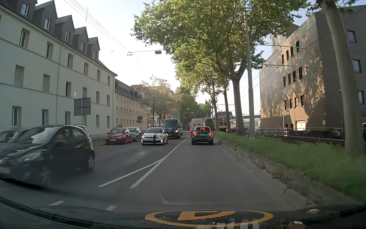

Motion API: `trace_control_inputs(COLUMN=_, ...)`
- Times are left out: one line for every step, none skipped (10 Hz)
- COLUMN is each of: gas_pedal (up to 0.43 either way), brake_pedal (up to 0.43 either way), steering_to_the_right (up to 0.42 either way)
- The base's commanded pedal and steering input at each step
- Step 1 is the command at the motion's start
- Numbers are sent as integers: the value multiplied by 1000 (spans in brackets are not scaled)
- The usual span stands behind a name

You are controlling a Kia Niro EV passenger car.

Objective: Follow the waypoints while adhering to traffic rules and regulations

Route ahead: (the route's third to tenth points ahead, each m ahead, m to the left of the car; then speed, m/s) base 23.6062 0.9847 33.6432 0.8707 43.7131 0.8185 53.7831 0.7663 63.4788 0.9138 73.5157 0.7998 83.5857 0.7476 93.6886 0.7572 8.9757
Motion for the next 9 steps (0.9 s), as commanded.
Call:
trace_control_inputs(gas_pedal=79, brake_pedal=0, steering_to_the_right=-1)
trace_control_inputs(gas_pedal=79, brake_pedal=0, steering_to_the_right=-1)
trace_control_inputs(gas_pedal=79, brake_pedal=0, steering_to_the_right=-1)
trace_control_inputs(gas_pedal=79, brake_pedal=0, steering_to_the_right=-1)
trace_control_inputs(gas_pedal=79, brake_pedal=0, steering_to_the_right=-1)
trace_control_inputs(gas_pedal=79, brake_pedal=0, steering_to_the_right=-1)
trace_control_inputs(gas_pedal=79, brake_pedal=0, steering_to_the_right=-1)
trace_control_inputs(gas_pedal=79, brake_pedal=0, steering_to_the_right=-1)
trace_control_inputs(gas_pedal=79, brake_pedal=0, steering_to_the_right=-1)
